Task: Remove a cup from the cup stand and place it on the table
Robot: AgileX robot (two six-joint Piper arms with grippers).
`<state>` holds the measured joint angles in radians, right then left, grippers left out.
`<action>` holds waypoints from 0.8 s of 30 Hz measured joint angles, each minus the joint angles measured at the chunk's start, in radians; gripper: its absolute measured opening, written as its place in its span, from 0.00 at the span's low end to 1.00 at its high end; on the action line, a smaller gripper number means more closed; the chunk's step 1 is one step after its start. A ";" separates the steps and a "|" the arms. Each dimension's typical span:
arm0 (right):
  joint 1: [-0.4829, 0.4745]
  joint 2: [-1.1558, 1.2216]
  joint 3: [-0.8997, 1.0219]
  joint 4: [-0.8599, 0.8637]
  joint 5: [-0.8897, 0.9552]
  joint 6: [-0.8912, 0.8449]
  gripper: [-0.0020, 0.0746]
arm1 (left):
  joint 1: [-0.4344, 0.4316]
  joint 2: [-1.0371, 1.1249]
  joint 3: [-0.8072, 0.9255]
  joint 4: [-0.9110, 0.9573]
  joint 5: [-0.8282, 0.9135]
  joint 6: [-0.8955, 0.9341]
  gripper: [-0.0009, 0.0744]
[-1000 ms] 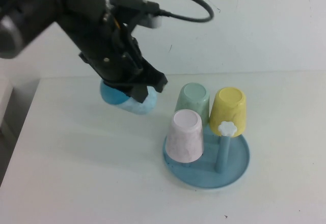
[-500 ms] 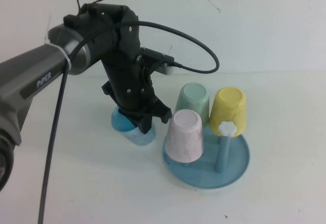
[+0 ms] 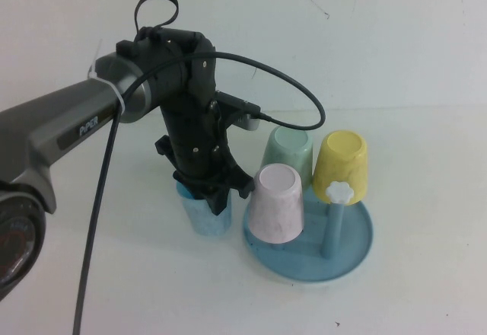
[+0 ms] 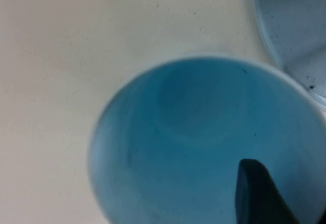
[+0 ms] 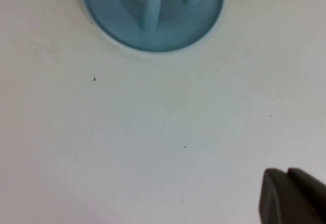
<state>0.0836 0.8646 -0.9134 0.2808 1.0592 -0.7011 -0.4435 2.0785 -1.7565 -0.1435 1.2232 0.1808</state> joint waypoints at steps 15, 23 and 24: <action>0.000 -0.006 0.002 -0.013 -0.010 -0.025 0.02 | 0.000 -0.042 0.000 -0.038 -0.020 0.000 0.39; 0.000 -0.127 0.074 0.043 -0.139 -0.123 0.02 | 0.000 -0.219 0.000 0.001 -0.076 -0.048 0.35; 0.000 -0.153 0.097 0.045 -0.153 -0.126 0.02 | 0.000 -0.239 0.000 0.015 -0.083 -0.055 0.32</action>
<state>0.0836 0.7111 -0.8167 0.3253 0.9064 -0.8270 -0.4435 1.8396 -1.7565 -0.1284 1.1406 0.1254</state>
